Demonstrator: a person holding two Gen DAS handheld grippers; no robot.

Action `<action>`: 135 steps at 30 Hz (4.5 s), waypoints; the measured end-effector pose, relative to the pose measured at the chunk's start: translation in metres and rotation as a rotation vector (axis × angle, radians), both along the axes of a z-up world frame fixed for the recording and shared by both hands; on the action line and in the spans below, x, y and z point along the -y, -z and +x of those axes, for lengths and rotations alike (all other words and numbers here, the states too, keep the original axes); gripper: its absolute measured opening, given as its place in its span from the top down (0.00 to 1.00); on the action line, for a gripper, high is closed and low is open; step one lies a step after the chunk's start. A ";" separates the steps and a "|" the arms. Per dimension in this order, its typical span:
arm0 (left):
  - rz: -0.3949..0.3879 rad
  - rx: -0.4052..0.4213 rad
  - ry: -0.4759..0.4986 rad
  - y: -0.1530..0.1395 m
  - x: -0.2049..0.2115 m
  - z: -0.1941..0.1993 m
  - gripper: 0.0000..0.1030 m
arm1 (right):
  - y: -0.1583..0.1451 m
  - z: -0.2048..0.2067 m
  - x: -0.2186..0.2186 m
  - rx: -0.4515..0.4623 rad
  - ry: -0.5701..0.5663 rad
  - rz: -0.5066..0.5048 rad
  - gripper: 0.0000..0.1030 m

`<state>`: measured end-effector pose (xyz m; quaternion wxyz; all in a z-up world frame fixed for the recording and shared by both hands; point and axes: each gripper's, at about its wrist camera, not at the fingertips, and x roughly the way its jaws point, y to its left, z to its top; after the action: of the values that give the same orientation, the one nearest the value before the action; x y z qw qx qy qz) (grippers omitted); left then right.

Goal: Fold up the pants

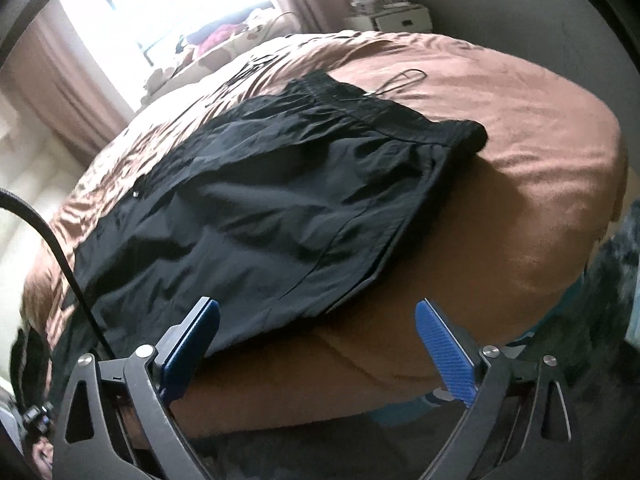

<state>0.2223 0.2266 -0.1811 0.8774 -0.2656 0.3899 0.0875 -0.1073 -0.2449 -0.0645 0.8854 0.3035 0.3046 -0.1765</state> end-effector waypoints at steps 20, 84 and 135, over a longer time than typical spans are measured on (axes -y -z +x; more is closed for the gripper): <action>0.040 0.027 -0.012 -0.037 -0.002 0.024 0.91 | 0.018 0.027 0.082 0.018 0.031 0.112 0.63; 0.127 -0.024 0.124 -0.127 0.056 0.349 0.91 | -0.097 0.233 0.132 0.011 0.041 0.022 1.00; 0.183 -0.260 0.210 -0.038 0.080 0.514 0.90 | -0.043 0.499 0.016 -0.242 -0.701 -0.364 0.27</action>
<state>0.7363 0.1463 -0.1435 0.8445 -0.1288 0.5159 0.0639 0.3917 -0.2614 -0.0210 0.8889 -0.0029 0.4553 0.0503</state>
